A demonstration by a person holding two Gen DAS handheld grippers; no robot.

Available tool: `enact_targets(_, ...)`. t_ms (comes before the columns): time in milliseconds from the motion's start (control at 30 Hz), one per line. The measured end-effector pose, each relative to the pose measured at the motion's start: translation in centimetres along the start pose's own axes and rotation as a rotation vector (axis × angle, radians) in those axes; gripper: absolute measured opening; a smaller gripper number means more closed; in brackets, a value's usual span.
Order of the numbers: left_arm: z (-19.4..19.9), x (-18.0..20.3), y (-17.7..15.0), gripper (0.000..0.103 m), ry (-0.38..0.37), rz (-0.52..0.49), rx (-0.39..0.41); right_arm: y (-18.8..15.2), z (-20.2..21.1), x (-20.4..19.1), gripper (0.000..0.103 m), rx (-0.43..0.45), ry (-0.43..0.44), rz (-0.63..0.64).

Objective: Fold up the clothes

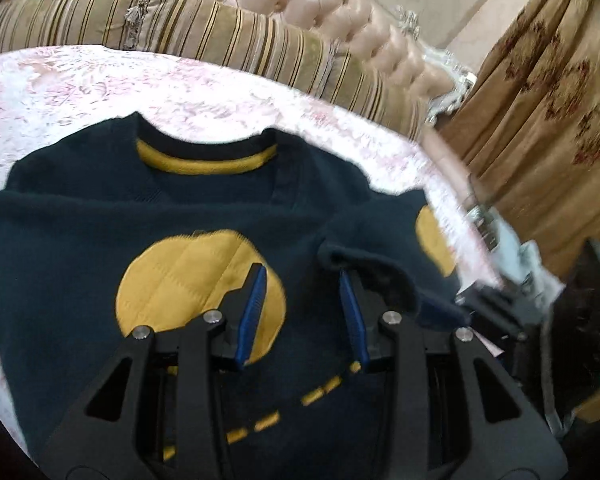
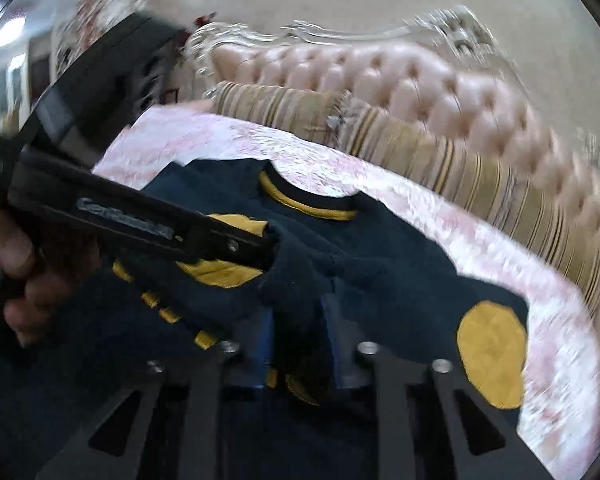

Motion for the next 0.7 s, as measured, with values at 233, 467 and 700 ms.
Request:
enact_targets(233, 0.1, 0.8, 0.0, 0.041, -0.074, -0.013, 0.007, -0.5, -0.4, 4.5, 0.014, -0.012, 0.195, -0.308)
enact_targets(467, -0.4, 3.1, 0.8, 0.038, -0.072, -0.151, 0.024, -0.7, -0.2, 5.3, 0.013, -0.012, 0.26, -0.38)
enact_targets(700, -2.7, 4.0, 1.6, 0.01, -0.159, -0.172, -0.043, -0.6, 0.2, 5.2, 0.011, -0.012, 0.249, -0.342)
Point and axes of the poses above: each gripper's, at about its wrist camera, not at the fingertips, and z roughly against the way its jaws point, x to its right, y to its top, the point moved 3 cm from there along -z, roughly the way its jaws point, and after that the axes turned 6 degrees about x, right-handed, at the moved point
